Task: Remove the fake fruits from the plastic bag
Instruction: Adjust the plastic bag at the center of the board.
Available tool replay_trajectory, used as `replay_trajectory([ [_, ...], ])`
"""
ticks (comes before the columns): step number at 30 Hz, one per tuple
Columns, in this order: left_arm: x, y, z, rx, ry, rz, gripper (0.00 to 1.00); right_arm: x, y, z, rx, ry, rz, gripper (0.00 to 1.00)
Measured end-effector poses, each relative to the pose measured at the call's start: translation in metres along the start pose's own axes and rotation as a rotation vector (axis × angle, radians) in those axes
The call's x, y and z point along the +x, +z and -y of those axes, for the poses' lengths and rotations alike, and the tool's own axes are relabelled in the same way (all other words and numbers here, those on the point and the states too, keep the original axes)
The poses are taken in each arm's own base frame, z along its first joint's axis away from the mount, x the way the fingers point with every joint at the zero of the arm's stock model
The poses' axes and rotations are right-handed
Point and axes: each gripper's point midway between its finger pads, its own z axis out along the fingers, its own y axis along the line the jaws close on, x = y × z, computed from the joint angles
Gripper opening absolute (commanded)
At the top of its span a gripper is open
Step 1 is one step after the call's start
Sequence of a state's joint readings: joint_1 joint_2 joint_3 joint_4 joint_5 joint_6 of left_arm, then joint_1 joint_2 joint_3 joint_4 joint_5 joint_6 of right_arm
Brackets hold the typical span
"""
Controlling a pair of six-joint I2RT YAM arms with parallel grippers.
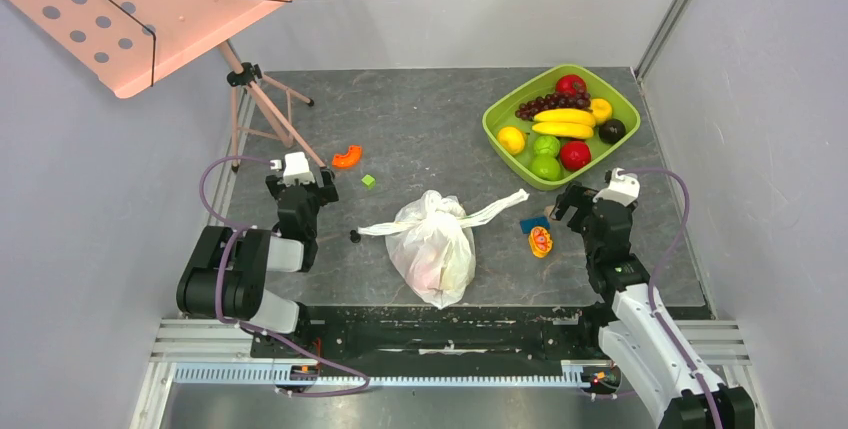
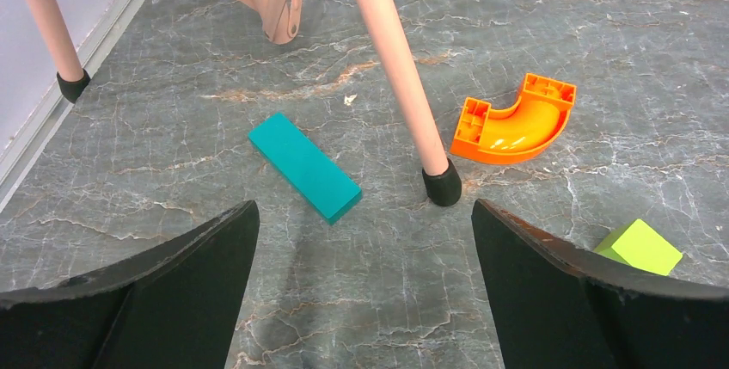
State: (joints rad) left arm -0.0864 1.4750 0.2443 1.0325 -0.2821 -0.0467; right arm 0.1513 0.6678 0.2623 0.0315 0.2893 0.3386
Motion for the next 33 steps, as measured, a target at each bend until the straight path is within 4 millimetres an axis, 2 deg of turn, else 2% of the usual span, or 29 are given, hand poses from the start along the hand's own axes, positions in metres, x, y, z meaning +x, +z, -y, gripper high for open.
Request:
replay_trajectory([
  [15,0.0,0.0,0.0,-0.001,0.0,0.0,1.0,0.0,-0.001,0.008,0.044,0.004,-0.002,0.98],
  [20,-0.001,-0.002,-0.007,-0.038,0.005,-0.016,1.0,0.003,-0.001,0.004,0.025,0.003,-0.017,0.98],
  [22,-0.007,-0.003,-0.011,-0.064,0.004,-0.021,1.0,0.003,-0.001,0.003,0.019,0.002,-0.021,0.98],
  [26,-0.035,-0.002,-0.016,-0.127,-0.057,-0.026,1.0,-0.001,-0.001,0.001,0.011,-0.001,-0.017,0.98],
  [29,-0.057,-0.001,-0.016,-0.156,-0.125,-0.038,1.0,-0.006,-0.002,0.0,0.01,-0.005,-0.012,0.98],
  [33,-0.073,-0.007,-0.012,-0.168,-0.223,-0.078,1.0,-0.007,-0.004,0.0,0.01,-0.014,-0.013,0.98],
])
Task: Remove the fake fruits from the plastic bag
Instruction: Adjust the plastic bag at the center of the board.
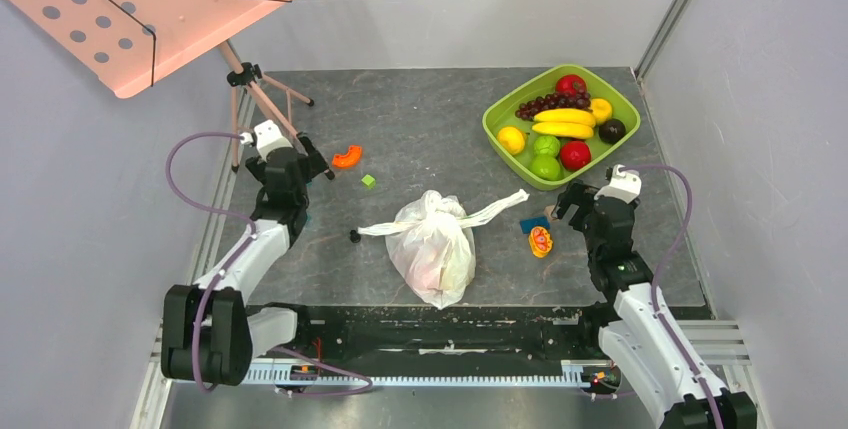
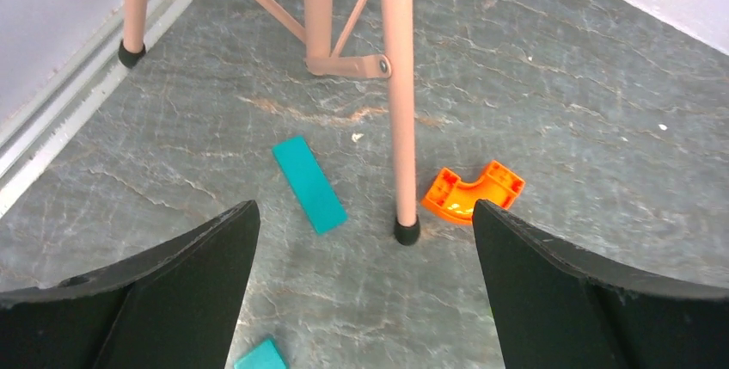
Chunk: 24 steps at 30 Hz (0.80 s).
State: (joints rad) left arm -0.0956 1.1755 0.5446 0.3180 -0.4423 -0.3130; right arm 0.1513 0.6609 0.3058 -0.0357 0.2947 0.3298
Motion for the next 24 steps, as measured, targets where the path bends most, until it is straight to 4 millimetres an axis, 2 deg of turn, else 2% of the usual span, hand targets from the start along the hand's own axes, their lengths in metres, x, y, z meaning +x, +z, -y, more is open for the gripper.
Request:
replay_trajectory([
  [5,-0.009,-0.015,0.019,0.038,-0.091,-0.12,1.0,-0.001,-0.002,0.001,0.002,-0.013,-0.007,0.98],
  [10,-0.014,-0.043,0.053,0.169,-0.114,-0.249,1.0,-0.005,-0.004,0.001,0.001,-0.025,0.001,0.98],
  [13,-0.02,-0.076,0.085,0.276,-0.075,-0.283,1.0,-0.005,-0.004,0.001,0.002,-0.028,0.0,0.98],
  [16,-0.022,-0.127,0.127,0.432,-0.023,-0.307,1.0,-0.003,-0.005,0.002,0.004,-0.031,-0.009,0.98],
  [18,-0.018,-0.154,0.144,0.509,-0.008,-0.33,1.0,-0.002,-0.005,0.002,0.005,-0.032,-0.012,0.98],
  [21,-0.001,-0.181,0.155,0.556,0.019,-0.382,1.0,-0.002,-0.005,0.002,0.005,-0.032,-0.013,0.98],
  [24,0.019,-0.199,0.162,0.569,0.07,-0.425,1.0,-0.002,-0.005,0.002,0.005,-0.033,-0.015,0.98],
])
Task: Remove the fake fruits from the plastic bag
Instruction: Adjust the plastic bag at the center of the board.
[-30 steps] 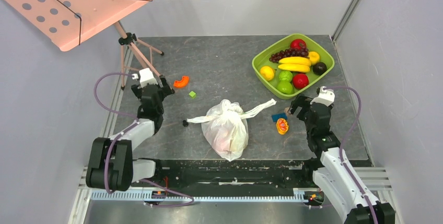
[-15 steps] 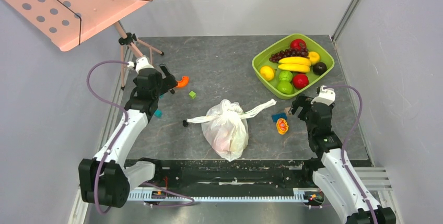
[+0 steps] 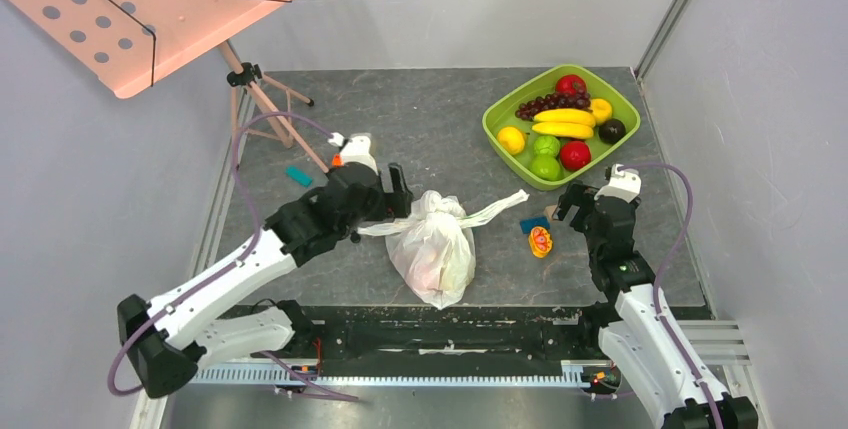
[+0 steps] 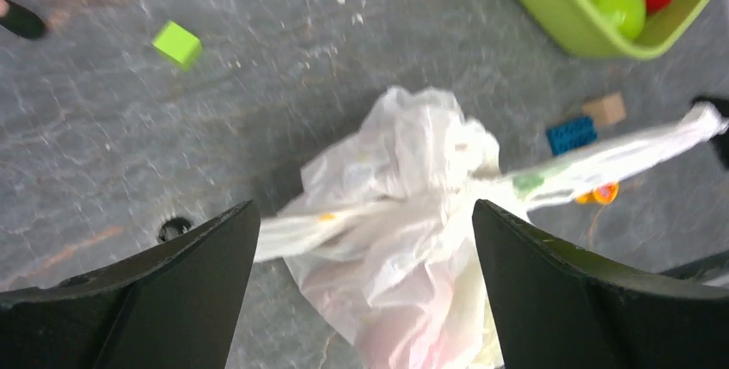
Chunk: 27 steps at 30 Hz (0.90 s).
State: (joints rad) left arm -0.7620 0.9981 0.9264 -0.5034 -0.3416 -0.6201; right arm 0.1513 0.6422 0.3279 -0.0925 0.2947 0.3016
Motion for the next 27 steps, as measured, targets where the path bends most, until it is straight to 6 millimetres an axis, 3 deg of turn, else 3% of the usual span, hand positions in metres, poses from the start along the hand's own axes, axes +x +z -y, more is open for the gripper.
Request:
replay_trajectory([
  [8,0.054,-0.008,0.045,0.005,0.134,-0.102,1.0,0.0,0.0,0.001,0.002,-0.008,0.0,0.98],
  [15,0.079,0.003,0.047,-0.065,0.177,-0.134,1.0,0.0,0.0,0.001,0.002,-0.013,0.0,0.98],
  [27,0.085,0.022,0.067,-0.071,0.162,-0.137,1.0,0.003,0.001,0.001,0.005,-0.019,-0.011,0.98],
])
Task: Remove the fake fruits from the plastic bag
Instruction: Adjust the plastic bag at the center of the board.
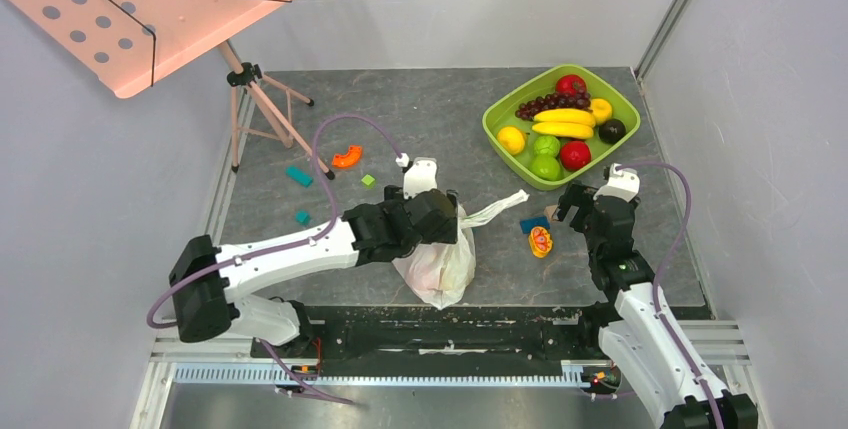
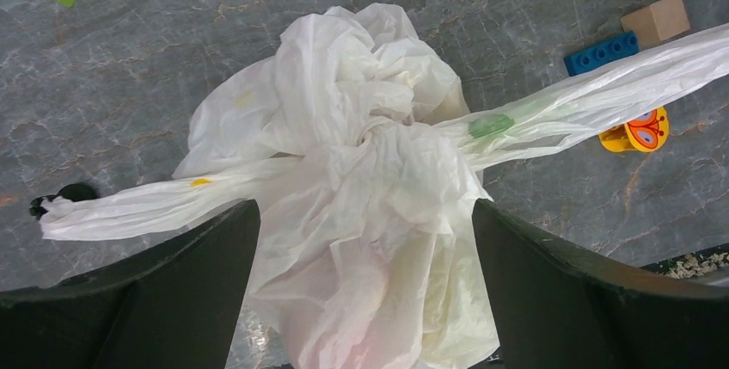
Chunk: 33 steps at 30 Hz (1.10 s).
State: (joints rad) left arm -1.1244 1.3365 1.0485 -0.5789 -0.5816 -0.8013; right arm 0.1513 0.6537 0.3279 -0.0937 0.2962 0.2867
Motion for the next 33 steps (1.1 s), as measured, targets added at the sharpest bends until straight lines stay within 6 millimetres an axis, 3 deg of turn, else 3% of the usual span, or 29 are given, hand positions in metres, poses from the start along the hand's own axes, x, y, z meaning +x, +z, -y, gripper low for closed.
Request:
replay_trajectory([
  [8,0.017,0.019,0.005,-0.032,0.022,-0.043,0.96,0.001,0.0,0.0,0.001,-0.001,-0.002,0.98],
  [11,0.021,0.023,0.005,-0.043,0.031,-0.052,0.89,0.001,0.0,0.0,0.001,-0.001,-0.002,0.98],
  [18,0.023,0.029,0.008,-0.048,0.032,-0.055,0.65,0.001,0.0,0.0,0.001,-0.001,-0.003,0.98],
  [24,0.021,0.029,0.011,-0.037,0.025,-0.045,0.37,0.001,0.0,0.0,0.001,-0.001,-0.003,0.98],
  [28,0.021,0.032,0.013,-0.024,0.025,-0.035,0.26,0.001,0.0,0.0,0.001,-0.001,-0.003,0.98],
  [33,0.023,0.033,0.011,-0.013,0.07,-0.028,0.02,0.001,0.0,0.0,0.002,-0.002,-0.005,0.98],
])
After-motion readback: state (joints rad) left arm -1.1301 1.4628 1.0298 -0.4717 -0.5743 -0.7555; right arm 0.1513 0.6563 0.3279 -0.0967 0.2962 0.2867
